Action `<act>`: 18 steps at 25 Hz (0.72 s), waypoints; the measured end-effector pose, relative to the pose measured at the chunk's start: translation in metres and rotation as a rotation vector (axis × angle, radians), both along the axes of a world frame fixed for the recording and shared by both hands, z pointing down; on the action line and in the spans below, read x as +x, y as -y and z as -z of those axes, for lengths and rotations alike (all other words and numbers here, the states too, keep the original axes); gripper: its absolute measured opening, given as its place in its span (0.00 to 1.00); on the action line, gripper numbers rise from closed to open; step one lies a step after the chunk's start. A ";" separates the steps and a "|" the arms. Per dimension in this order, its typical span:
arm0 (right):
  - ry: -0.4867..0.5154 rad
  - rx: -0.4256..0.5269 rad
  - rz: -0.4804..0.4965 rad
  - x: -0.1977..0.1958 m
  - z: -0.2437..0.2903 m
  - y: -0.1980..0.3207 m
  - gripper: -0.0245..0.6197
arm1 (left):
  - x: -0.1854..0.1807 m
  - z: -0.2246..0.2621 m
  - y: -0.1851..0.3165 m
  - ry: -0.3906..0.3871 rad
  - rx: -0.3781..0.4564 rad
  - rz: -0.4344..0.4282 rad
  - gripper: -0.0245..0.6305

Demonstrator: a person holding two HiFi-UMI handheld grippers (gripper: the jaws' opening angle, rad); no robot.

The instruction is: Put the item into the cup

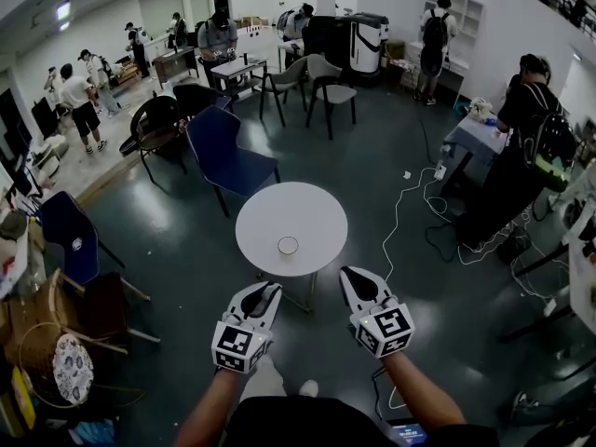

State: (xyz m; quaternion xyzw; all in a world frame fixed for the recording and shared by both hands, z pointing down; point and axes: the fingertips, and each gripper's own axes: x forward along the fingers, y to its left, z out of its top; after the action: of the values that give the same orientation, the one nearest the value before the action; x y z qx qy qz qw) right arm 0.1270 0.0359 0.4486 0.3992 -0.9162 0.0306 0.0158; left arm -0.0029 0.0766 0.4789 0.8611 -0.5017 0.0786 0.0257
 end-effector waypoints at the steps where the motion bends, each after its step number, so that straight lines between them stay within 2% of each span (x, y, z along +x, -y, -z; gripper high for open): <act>1: 0.002 -0.001 0.000 0.000 0.000 0.000 0.06 | 0.000 0.000 0.000 0.000 0.000 0.002 0.15; 18: 0.009 0.002 0.004 -0.020 -0.004 0.037 0.06 | -0.022 -0.005 0.036 0.007 -0.004 0.010 0.15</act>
State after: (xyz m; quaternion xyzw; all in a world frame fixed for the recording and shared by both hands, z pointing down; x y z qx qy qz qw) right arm 0.1068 -0.0013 0.4526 0.3971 -0.9172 0.0316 0.0114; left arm -0.0249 0.0408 0.4836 0.8581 -0.5061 0.0824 0.0262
